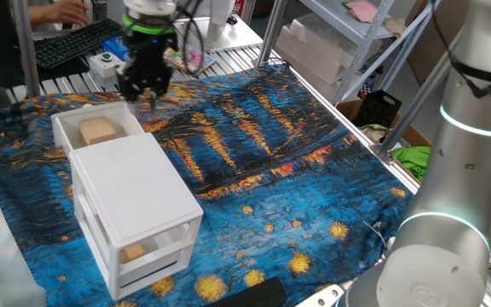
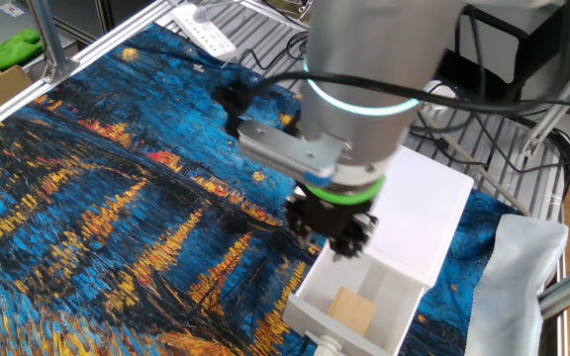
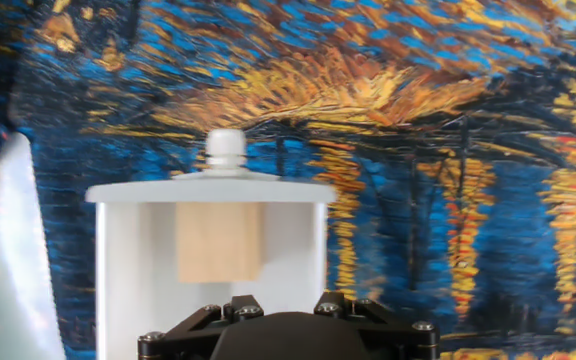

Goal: Put things in the drawer

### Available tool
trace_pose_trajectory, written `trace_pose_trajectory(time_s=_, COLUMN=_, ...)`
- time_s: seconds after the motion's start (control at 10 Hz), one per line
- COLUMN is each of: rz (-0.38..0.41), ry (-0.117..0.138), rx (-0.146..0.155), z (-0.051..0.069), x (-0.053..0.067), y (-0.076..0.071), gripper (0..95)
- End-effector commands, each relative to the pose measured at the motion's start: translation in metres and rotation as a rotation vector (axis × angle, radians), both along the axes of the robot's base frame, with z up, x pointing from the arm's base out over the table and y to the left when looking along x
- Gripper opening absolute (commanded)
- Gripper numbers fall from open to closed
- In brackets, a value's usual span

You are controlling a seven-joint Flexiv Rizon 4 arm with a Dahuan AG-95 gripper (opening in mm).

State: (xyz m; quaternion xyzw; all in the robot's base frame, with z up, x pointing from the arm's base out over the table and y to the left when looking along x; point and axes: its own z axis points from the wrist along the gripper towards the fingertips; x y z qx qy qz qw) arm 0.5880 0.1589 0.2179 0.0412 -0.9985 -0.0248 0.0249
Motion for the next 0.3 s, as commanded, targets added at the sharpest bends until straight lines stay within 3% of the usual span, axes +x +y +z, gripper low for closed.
trace_pose_trajectory(time_s=0.1, rz=0.013, ry=-0.001, rx=-0.006, z=-0.001, x=-0.003, y=-0.008, gripper=38.0)
trace_pose_trajectory(time_s=0.3, rz=0.032, ry=-0.001, rx=-0.009, z=-0.002, x=-0.007, y=-0.019, gripper=38.0)
